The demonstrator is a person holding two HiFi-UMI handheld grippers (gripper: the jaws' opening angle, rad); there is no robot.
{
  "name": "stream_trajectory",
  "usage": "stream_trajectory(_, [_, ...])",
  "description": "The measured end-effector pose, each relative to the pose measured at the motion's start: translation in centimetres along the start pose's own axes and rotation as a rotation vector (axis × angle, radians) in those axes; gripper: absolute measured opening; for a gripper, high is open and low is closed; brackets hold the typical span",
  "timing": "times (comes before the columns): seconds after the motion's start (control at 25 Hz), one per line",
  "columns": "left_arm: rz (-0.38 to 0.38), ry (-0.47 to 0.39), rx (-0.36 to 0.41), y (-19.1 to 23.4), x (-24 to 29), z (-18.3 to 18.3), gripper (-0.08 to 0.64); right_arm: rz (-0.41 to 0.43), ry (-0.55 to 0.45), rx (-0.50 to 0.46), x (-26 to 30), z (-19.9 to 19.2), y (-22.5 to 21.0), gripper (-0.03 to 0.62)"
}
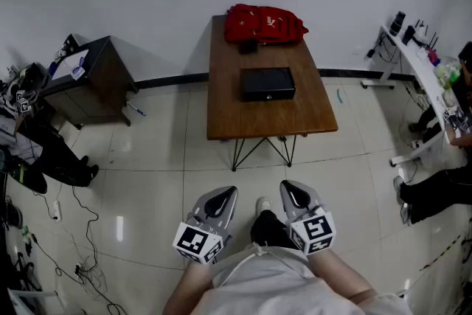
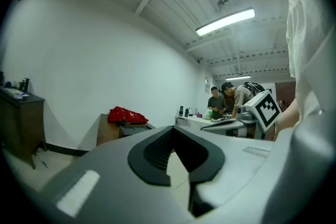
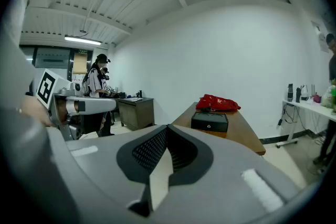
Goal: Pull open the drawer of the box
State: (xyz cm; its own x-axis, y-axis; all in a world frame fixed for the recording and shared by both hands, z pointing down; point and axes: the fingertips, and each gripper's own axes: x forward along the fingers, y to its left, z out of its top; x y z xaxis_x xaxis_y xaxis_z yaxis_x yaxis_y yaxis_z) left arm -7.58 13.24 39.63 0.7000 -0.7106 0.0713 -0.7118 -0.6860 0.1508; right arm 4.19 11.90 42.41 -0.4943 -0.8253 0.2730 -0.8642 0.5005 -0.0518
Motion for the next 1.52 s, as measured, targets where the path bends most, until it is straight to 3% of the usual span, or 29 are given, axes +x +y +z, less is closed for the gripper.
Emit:
stream_trajectory(0.48, [0.064,0.038,0.002,9.6,10.8,0.0,0.006,0.017,-0.003,0.053,12.0,1.8,-9.1,0.006])
stream_trajectory(0.92, [0.078,0.091,-0.027,17.5,24.4,0.3,0.006,0.004,0.113,0.067,23.4,3.1,-21.0,0.006])
stream_trajectory(1.2, [0.122,0.127,-0.045,20.7,28.1,-1.1,0.006,0.012,0.177,0.077,27.7,1.3,-24.1,0.006])
stream_trajectory(1.52, [0.1,0.148,-0.07,22.5,30.6,-2.2,0.006,0.009,0.257,0.095,30.8,-1.2,-24.9,0.006])
